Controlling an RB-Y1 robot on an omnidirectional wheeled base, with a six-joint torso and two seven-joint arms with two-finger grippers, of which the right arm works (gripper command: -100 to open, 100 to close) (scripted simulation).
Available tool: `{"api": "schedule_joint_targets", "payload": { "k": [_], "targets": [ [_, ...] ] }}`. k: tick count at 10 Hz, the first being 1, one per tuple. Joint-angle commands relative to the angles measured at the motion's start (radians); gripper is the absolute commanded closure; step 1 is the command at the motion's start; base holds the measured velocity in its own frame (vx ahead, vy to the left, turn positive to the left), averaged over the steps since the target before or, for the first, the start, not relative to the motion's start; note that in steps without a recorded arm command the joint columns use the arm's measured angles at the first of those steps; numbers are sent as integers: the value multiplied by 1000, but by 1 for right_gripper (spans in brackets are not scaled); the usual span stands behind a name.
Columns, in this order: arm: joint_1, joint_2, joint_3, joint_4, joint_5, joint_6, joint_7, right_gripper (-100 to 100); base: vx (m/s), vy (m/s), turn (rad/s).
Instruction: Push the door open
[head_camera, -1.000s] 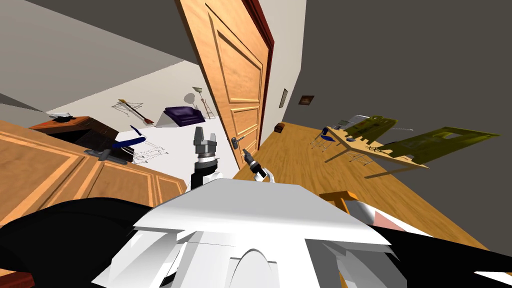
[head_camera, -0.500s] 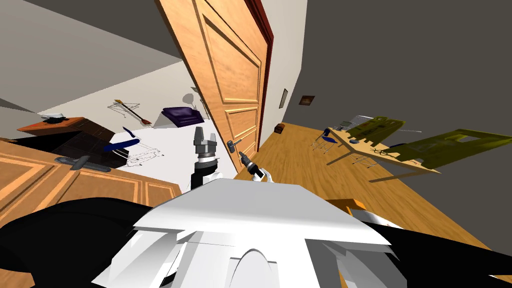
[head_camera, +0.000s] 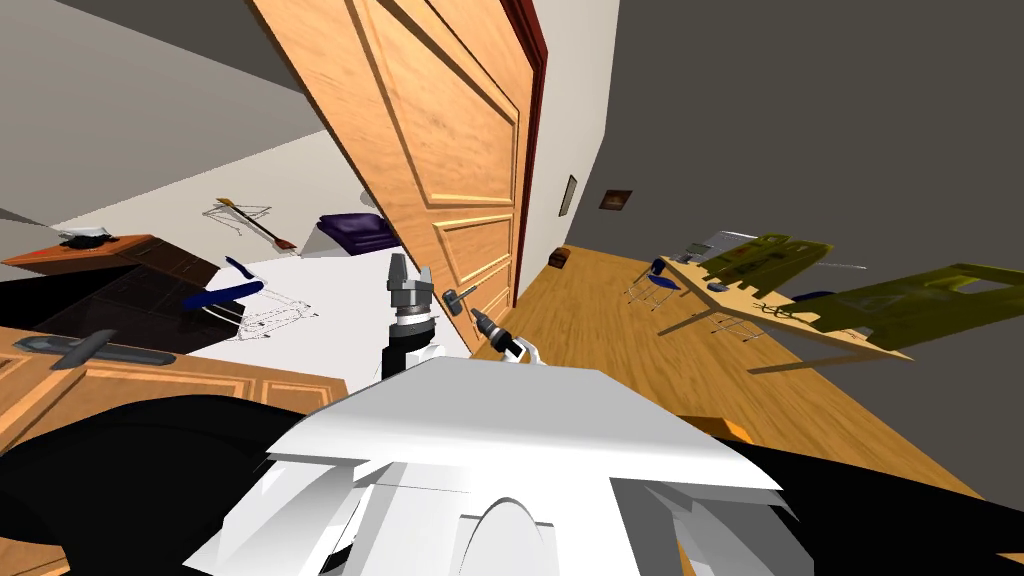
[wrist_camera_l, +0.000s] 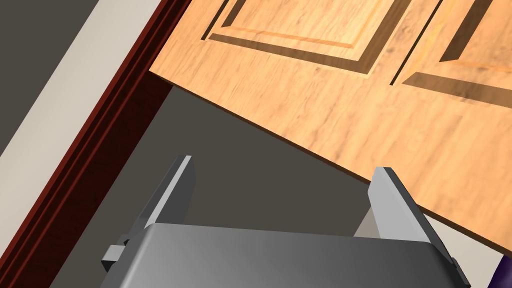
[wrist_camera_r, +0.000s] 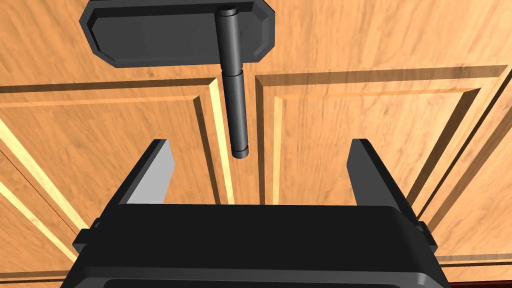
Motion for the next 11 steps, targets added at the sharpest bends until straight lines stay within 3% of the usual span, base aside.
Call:
{"api": "schedule_joint_targets", "payload": {
  "k": [1, 4, 5, 8, 11],
  "targets": [
    [-20, 5, 27, 29, -4, -2, -10, -100, 200, -29, 2],
    [-51, 18, 68, 74, -10, 0, -23, -100, 204, -54, 1],
    [-47, 13, 59, 64, -10, 1, -22, -100, 78, -32, 6],
    [-48, 6, 49, 82, -9, -2, -20, -100, 106, 127, 36],
    [-47, 16, 39, 96, -7, -3, -18, -100, 98, 185, 35]
  ]
}}
